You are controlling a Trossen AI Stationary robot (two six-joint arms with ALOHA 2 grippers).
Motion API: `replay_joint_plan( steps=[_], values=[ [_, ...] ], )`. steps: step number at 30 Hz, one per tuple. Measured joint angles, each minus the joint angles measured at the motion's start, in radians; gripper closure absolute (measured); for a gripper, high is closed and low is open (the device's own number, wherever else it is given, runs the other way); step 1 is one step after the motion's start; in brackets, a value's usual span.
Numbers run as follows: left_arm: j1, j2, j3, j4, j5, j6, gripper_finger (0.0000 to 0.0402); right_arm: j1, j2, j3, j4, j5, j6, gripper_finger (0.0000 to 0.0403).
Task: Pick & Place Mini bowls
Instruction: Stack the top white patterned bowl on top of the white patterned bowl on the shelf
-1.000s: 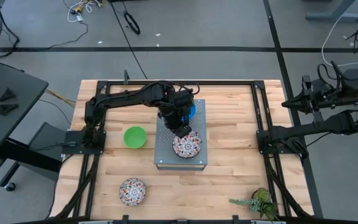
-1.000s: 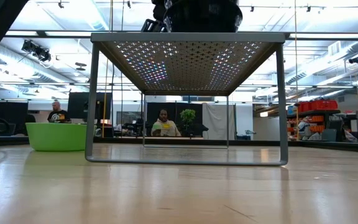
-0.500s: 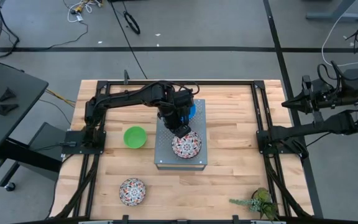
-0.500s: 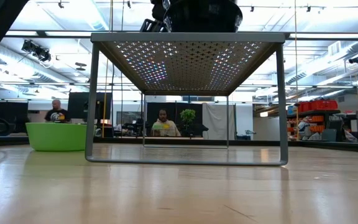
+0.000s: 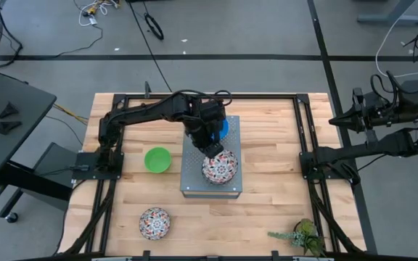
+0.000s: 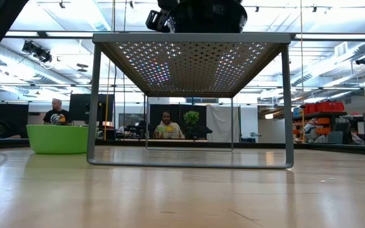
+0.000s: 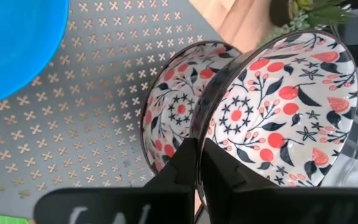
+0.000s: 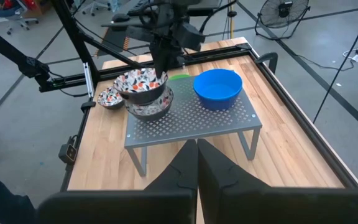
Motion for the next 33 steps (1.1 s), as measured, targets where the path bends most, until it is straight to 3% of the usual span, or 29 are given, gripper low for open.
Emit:
replay_joint_plan(
  steps=[33],
  values=[
    [-0.004, 0.047, 0.007, -0.076, -0.06, 0.026, 0.0384, 0.0, 0.0, 0.0, 0.0, 0.0, 0.0, 0.04]
  ],
)
